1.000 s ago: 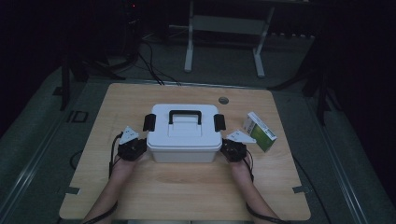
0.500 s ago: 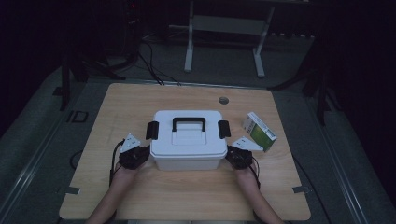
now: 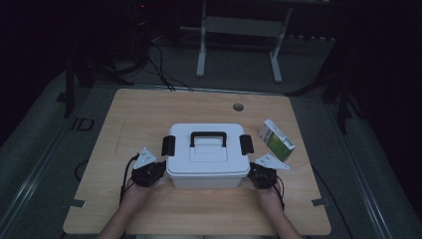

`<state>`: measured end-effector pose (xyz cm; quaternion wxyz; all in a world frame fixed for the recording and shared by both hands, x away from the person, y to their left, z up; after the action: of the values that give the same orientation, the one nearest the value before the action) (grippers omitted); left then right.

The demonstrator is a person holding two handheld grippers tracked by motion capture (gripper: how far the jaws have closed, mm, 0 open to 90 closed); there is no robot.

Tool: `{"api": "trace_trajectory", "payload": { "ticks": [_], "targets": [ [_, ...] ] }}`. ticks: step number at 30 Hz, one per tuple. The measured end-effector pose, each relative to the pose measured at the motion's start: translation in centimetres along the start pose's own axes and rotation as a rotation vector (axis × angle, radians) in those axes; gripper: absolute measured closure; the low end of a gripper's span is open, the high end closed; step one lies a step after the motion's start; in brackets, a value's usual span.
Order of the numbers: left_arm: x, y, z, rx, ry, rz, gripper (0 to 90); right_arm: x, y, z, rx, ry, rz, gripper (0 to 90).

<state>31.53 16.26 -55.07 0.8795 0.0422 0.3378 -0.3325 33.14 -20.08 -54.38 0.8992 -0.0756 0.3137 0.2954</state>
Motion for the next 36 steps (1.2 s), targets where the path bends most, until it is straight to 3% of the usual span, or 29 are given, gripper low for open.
{"api": "trace_trajectory", "payload": {
  "ticks": [11,21,36],
  "targets": [
    [0.2,-0.4,0.0,-0.014,-0.003,-0.024,89.8,-0.8,0.0,-0.6,0.004,0.0,0.0,90.0],
    [0.7,-0.9,0.4,0.002,0.006,-0.033,89.8,-1.1,-0.7,-0.7,0.028,0.0,-0.009,90.0],
    [-0.1,1.2,0.1,-0.035,-0.005,-0.003,89.8,0.9,0.2,0.8,0.015,0.001,0.003,90.0]
  ]
}}
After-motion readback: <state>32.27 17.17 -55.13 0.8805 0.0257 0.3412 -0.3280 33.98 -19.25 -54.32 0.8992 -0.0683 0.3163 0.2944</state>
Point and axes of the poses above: each handheld gripper's, and its own axes: x roughly forward along the jaws, z roughly out of its top, y roughly to its left, the point moved 2 cm from there along x, roughly forward along the jaws, and after that the axes turned 11 degrees about y, right-handed, at the moved point
